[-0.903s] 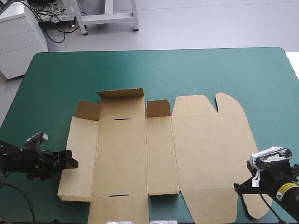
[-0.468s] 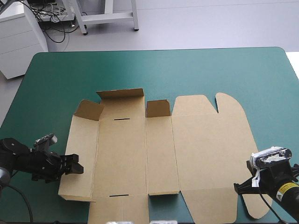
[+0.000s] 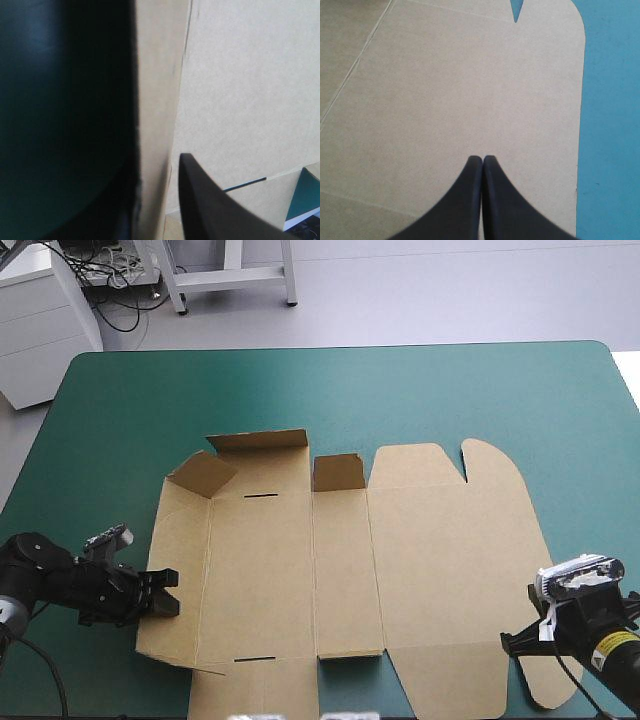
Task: Fold the box
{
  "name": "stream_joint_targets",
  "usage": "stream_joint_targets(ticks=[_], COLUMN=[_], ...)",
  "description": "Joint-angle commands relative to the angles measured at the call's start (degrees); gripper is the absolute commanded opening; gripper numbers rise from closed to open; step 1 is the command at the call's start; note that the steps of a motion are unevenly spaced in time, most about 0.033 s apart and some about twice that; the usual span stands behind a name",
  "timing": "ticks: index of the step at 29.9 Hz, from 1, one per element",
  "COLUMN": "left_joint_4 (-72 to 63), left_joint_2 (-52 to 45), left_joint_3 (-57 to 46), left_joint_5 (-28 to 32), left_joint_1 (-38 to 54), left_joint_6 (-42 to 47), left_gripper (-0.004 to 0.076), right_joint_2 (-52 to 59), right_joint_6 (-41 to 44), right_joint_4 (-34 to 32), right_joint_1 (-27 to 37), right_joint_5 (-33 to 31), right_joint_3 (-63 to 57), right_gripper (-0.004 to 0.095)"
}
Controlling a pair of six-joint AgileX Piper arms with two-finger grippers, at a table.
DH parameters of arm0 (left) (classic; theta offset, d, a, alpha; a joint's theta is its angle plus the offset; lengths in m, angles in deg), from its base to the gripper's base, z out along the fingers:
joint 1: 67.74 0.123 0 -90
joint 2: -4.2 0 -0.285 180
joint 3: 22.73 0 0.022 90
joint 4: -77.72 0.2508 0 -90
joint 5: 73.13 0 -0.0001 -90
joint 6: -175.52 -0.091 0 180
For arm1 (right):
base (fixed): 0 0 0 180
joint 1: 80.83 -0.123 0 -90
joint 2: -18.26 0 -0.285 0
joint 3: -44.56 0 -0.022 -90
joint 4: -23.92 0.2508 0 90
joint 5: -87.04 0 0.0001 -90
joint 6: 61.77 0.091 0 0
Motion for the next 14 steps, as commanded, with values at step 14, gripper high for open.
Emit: stream_joint_targets(ticks=[14], left_joint_4=[5.83], left_joint_2=[0.12], left_joint_3=[12.52], left_joint_5=[-5.77], left_joint_1=[-0.56], left_joint_6=[0.36], left_gripper=[-0.0032], right_joint_2=[-0.3], right_joint_6=[-0.46], right_joint_4=[-1.31], right_joint_1=[0.28], right_joint_5=[0.33], right_joint_3=[1.37], right_gripper=[-0.0023])
